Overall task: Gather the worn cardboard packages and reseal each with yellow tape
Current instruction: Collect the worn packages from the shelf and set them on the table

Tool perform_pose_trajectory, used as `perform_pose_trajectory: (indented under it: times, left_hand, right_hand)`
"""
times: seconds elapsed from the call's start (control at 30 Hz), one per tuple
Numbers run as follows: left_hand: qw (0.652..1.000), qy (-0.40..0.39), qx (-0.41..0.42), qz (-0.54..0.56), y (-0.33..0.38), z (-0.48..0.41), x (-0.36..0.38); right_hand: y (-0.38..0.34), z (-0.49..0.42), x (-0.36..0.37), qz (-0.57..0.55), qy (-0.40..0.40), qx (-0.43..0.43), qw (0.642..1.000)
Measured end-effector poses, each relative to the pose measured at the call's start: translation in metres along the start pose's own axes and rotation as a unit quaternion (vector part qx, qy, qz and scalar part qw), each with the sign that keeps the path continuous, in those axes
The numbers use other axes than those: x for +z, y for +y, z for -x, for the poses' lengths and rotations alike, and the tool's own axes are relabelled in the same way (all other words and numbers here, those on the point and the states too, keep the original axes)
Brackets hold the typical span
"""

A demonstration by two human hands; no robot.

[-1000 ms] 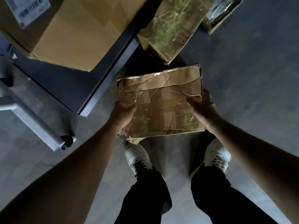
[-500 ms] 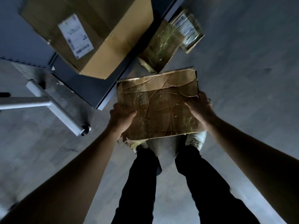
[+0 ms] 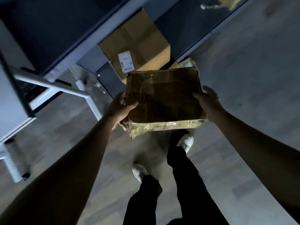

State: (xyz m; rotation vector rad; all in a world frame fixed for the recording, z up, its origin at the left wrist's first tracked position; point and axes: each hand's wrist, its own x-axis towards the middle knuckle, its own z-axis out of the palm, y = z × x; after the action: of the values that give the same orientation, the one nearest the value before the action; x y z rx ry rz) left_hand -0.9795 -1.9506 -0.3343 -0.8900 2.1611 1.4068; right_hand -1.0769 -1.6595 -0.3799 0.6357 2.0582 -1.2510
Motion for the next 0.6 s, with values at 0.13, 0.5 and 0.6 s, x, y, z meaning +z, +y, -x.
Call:
perform_pose_trajectory:
  times: [0.13, 0.5, 0.6]
  left_hand:
    - [0.999, -0.012, 0.0, 0.041, 0.001, 0.05, -0.05]
    - [0.966, 0.044, 0.057, 0.248, -0.03, 0.196, -0.167]
    - [0.955, 0.039, 0.088, 0.28, -0.039, 0.233, -0.202]
  right_hand:
    - [-0.039, 0.047, 0.004, 0.02, 0.003, -0.039, 0.999]
    - [-0.104, 0.198, 0.064, 0.042, 0.067, -0.176, 0.981]
    - [-0.126, 0.246, 0.087, 0.055, 0.077, -0.219, 0.971]
